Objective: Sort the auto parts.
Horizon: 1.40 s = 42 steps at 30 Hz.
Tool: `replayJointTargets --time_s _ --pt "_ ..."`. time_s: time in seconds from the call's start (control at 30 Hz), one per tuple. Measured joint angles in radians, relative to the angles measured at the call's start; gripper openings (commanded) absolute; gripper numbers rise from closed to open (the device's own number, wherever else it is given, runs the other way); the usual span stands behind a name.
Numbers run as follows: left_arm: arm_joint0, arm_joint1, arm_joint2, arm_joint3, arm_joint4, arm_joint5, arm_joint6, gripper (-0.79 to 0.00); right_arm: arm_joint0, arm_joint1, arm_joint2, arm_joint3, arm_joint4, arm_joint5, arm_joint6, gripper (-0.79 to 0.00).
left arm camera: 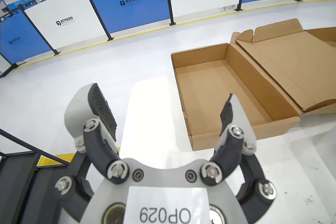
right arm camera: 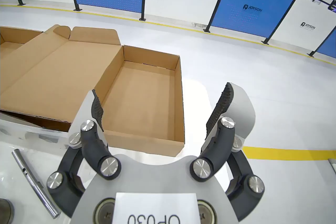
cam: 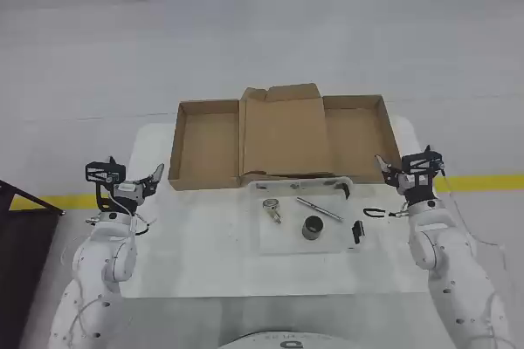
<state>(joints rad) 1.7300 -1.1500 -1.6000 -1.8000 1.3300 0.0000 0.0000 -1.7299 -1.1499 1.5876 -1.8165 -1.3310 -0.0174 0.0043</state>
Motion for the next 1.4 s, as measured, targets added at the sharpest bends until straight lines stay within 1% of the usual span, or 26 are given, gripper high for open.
replayJointTargets --time_s 0.1,0.2,0.23,0.3,0.77,0.83,0.9,1.0,1.03,1.13,1.2,1.27,1.33,1.37,1.4 --pt "0.0 0.0 0.0 0.0 0.0 0.0 0.0 0.0 -0.001 0.001 -0.041 -0.072 -0.038 -0.078 0.048 0.0" --pt "0.0 0.0 0.0 0.0 0.0 0.0 0.0 0.0 0.001 0.001 -0.067 -0.119 -0.069 -0.108 0.107 0.0" --pt "0.0 0.0 0.0 0.0 0.0 0.0 0.0 0.0 0.007 0.002 -0.071 -0.134 -0.066 -0.135 0.139 0.0" --pt "0.0 0.0 0.0 0.0 0.0 0.0 0.0 0.0 0.012 0.003 -0.069 -0.144 -0.056 -0.165 0.163 0.0" --pt "0.0 0.0 0.0 0.0 0.0 0.0 0.0 0.0 0.012 0.003 -0.069 -0.143 -0.055 -0.158 0.161 0.0" --pt "0.0 0.0 0.0 0.0 0.0 0.0 0.0 0.0 0.015 0.003 -0.076 -0.142 -0.04 -0.173 0.165 0.0" --pt "0.0 0.0 0.0 0.0 0.0 0.0 0.0 0.0 0.027 0.004 -0.079 -0.151 0.013 -0.228 0.189 0.0" --pt "0.0 0.0 0.0 0.0 0.0 0.0 0.0 0.0 0.045 0.012 -0.067 -0.163 0.067 -0.358 0.269 0.0" --pt "0.0 0.0 0.0 0.0 0.0 0.0 0.0 0.0 0.06 0.014 -0.069 -0.158 0.102 -0.404 0.321 0.0" --pt "0.0 0.0 0.0 0.0 0.0 0.0 0.0 0.0 0.107 0.018 -0.077 -0.156 0.21 -0.494 0.438 0.0" --pt "0.0 0.0 0.0 0.0 0.0 0.0 0.0 0.0 0.13 0.022 -0.079 -0.153 0.242 -0.535 0.511 0.0" --pt "0.0 0.0 0.0 0.0 0.0 0.0 0.0 0.0 0.142 0.024 -0.092 -0.153 0.244 -0.541 0.571 -0.046" --pt "0.0 0.0 0.0 0.0 0.0 0.0 0.0 0.0 0.151 0.026 -0.122 -0.16 0.226 -0.547 0.634 -0.135" --pt "0.0 0.0 0.0 0.0 0.0 0.0 0.0 0.0 0.152 0.027 -0.135 -0.161 0.218 -0.551 0.656 -0.194" --pt "0.0 0.0 0.0 0.0 0.0 0.0 0.0 0.0 0.154 0.027 -0.151 -0.162 0.206 -0.552 0.679 -0.222"
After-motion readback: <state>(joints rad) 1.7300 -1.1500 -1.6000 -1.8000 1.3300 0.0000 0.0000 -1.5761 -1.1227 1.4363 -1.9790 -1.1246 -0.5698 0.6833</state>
